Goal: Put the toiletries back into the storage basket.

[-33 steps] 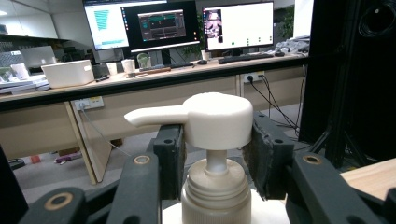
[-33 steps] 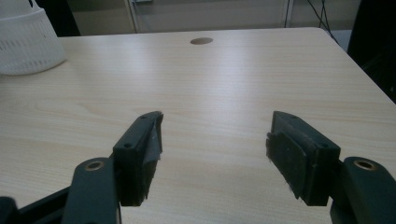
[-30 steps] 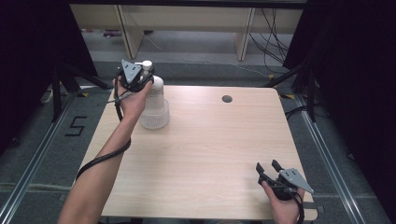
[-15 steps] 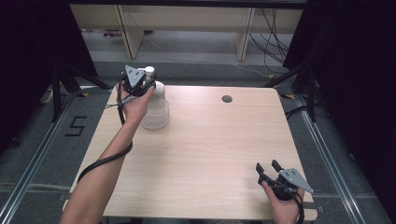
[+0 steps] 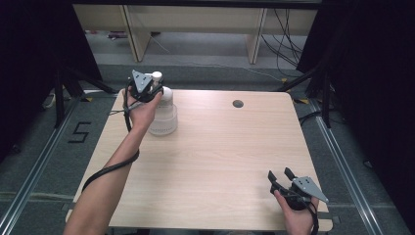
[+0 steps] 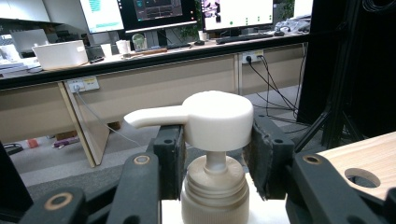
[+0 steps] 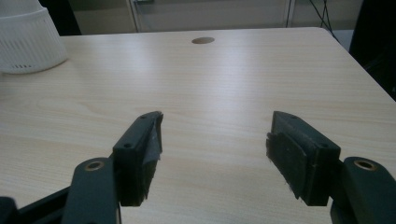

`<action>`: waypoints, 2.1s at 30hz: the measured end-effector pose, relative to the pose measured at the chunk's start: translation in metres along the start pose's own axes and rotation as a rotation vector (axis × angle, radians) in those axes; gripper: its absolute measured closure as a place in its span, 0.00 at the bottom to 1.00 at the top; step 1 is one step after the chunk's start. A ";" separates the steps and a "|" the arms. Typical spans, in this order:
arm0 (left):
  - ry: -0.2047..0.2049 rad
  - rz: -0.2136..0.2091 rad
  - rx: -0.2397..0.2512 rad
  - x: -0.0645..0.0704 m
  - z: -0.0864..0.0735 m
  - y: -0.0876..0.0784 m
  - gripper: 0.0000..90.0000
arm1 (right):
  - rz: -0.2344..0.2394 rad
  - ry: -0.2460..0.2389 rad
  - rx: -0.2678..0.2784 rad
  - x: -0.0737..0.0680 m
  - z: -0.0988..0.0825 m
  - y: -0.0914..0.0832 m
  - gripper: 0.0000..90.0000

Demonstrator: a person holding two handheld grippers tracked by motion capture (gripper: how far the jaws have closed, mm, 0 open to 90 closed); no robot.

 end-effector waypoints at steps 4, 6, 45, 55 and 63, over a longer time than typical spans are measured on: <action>0.001 0.004 0.000 -0.001 -0.001 0.000 0.66 | -0.002 -0.010 0.003 0.000 0.000 0.000 0.39; 0.000 0.004 0.001 -0.001 -0.001 0.000 0.66 | -0.001 -0.009 0.002 0.000 0.000 0.000 0.39; -0.071 0.034 0.007 -0.011 -0.005 -0.013 0.46 | 0.001 -0.023 -0.004 0.000 0.000 0.002 0.38; -0.059 0.016 -0.004 -0.009 -0.008 -0.024 0.44 | -0.006 -0.020 -0.012 0.000 0.000 0.000 0.37; -0.056 -0.007 -0.003 -0.007 -0.009 -0.041 0.43 | -0.006 -0.024 -0.006 0.000 0.000 0.001 0.37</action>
Point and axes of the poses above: each handheld gripper's, and its own axes: y roughly forward along the jaws, z roughly out of its top, x roughly to its right, the point moved 5 cm from there along y, roughly forward along the jaws, and after that the axes turned 3 degrees about -y, right-handed, at the moved point
